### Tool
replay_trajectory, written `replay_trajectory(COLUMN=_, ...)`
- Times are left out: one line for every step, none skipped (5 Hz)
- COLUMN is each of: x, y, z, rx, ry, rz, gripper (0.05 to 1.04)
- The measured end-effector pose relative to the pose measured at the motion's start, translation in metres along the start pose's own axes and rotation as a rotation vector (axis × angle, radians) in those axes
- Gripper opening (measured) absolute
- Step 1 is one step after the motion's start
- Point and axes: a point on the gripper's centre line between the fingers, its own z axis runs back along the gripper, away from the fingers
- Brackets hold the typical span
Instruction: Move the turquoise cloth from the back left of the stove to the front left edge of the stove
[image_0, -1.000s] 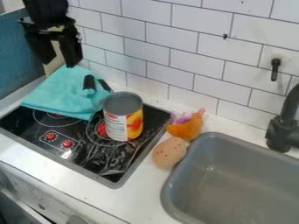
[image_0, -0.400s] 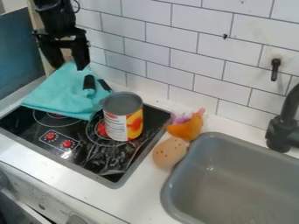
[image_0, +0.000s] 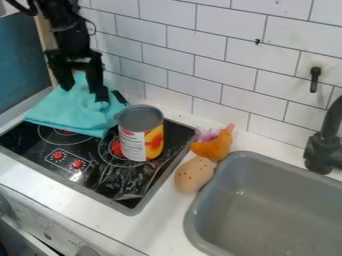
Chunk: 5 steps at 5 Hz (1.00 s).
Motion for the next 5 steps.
replay_trajectory(x=0.000, y=0.006, z=-0.018, rx=0.016, ry=0.035, rz=0.014, gripper=1.000)
replay_trajectory(x=-0.003, y=0.008, z=-0.028, rx=0.016, ry=0.061, rz=0.025, gripper=1.000)
replay_trajectory(x=-0.014, y=0.011, z=-0.029, rx=-0.018, ry=0.110, rz=-0.022, gripper=1.000)
replay_trajectory(x=-0.029, y=0.016, z=-0.031, rx=-0.064, ry=0.181, rz=-0.118, gripper=1.000)
replay_trajectory(x=-0.055, y=0.024, z=-0.029, rx=-0.060, ry=0.265, rz=-0.195, gripper=1.000)
